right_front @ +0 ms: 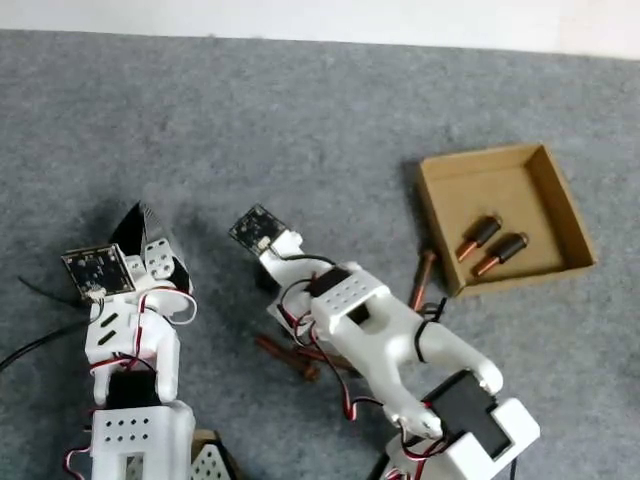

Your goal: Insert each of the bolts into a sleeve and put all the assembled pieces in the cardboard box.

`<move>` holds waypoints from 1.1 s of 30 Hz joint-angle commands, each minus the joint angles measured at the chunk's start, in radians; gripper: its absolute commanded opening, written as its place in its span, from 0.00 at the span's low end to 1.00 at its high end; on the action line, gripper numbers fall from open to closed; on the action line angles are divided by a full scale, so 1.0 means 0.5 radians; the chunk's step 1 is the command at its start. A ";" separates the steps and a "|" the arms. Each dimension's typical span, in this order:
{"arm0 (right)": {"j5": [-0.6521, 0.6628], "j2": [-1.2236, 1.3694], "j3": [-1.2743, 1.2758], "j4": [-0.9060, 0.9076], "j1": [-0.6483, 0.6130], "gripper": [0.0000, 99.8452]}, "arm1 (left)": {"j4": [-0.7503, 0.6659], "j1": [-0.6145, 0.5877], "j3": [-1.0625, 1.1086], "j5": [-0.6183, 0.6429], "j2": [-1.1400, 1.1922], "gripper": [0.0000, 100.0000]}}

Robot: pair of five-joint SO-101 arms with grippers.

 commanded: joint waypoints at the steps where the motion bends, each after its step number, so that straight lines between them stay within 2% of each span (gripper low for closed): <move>1: 0.021 -0.005 -0.020 0.051 0.057 0.20 | 0.000 0.002 -0.054 -0.006 -0.008 0.00; 16: 0.021 -0.002 -0.011 0.051 0.238 0.20 | 0.000 0.002 -0.054 -0.006 -0.008 0.00; 18: 0.021 -0.002 -0.011 0.051 0.265 0.16 | 0.000 0.002 -0.054 -0.006 -0.008 0.00; 22: 0.021 -0.002 -0.011 0.051 0.385 0.00 | 0.000 0.002 -0.054 -0.006 -0.008 0.00; 26: 0.021 -0.002 -0.020 0.051 0.474 0.00 | 0.000 0.002 -0.054 -0.006 -0.008 0.00; 33: 0.021 -0.026 -0.014 0.051 0.489 0.00 | 0.000 0.002 -0.054 -0.006 -0.008 0.00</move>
